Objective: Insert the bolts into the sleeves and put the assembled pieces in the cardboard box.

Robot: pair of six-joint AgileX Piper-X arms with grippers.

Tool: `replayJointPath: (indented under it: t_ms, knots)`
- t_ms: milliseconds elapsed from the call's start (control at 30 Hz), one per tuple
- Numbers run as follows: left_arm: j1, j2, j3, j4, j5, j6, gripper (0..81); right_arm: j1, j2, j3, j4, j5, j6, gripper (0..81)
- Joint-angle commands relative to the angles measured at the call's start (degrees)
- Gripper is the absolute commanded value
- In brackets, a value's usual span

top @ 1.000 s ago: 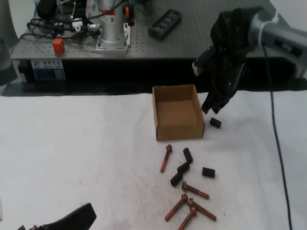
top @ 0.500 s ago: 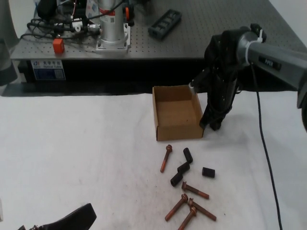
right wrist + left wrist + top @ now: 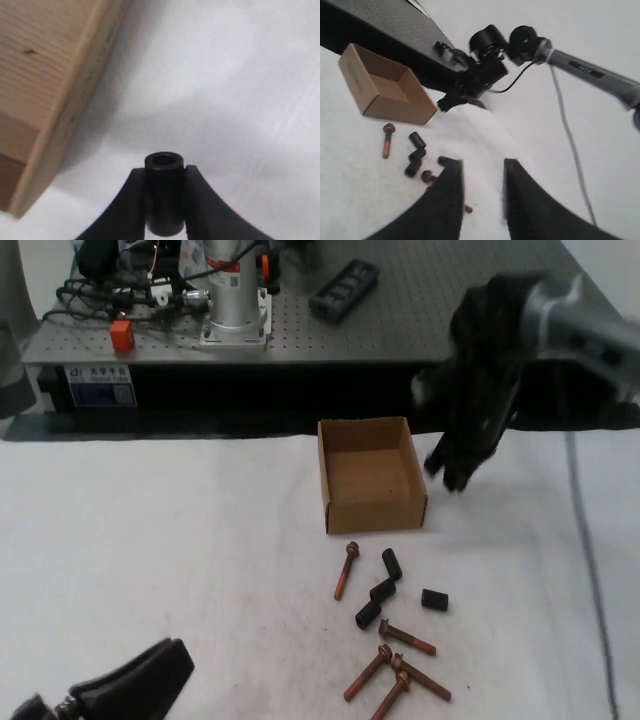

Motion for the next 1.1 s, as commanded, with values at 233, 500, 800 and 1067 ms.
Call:
replayJointPath:
  t_ms: [233, 500, 800, 1067]
  knots:
    - [0.12, 32.92, -21.72, 6.06, 4.34, 20.01, 33.9, -4.41, -25.11, 14.61, -0.91, -12.84, 3.34, 1.0]
    - [-0.92, 68.54, -54.98, 29.61, 3.78, 35.39, 35.1, -4.72, -50.30, 35.05, -3.38, -12.84, 9.11, 1.0]
    - [-3.41, 97.24, -88.08, 54.39, -2.52, 43.22, 35.1, -4.55, -69.98, 53.02, -4.09, -12.84, 16.53, 1.0]
    - [-4.06, 111.30, -101.61, 57.58, -5.19, 45.39, 35.1, -4.55, -75.63, 59.00, -4.23, -12.84, 17.37, 1.0]
